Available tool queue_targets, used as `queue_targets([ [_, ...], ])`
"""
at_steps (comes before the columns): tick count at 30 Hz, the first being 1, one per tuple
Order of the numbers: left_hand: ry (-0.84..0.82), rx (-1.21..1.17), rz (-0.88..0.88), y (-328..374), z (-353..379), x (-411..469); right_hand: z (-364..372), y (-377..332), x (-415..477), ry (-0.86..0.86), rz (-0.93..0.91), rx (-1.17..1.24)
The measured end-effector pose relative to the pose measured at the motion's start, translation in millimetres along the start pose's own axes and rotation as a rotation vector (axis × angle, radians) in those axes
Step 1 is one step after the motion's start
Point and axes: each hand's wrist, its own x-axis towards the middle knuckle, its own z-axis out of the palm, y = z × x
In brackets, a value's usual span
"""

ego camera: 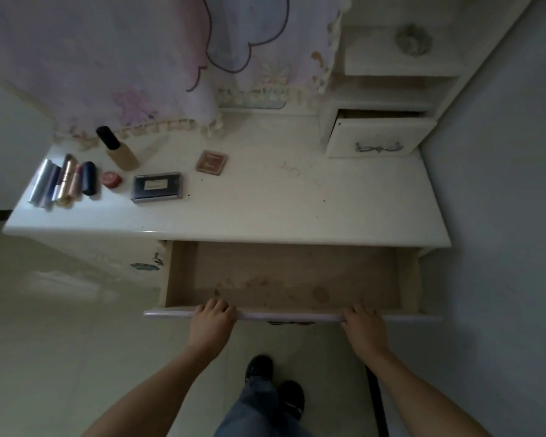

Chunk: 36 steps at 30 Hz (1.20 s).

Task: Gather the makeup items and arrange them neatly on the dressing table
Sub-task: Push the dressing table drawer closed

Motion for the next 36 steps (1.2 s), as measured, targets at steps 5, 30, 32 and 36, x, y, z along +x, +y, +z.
queue_targets([
  [5, 0.031, 0.023, 0.016, -2, -7, -2, -3, -1, -7, 0.04, -0.03, 0.005],
  [30, 0.389, 0.0, 0.002, -20, -22, 28, -47, 13, 28, 0.226, 0.025, 0.08],
  [32, 0.374, 0.015, -0.039, -23, -34, 42, -53, 8, 39, 0.228, 0.054, 0.092],
  [36, 0.303, 0.074, -0.032, -29, -55, 69, -65, 1, 60, 0.17, 0.085, 0.043],
])
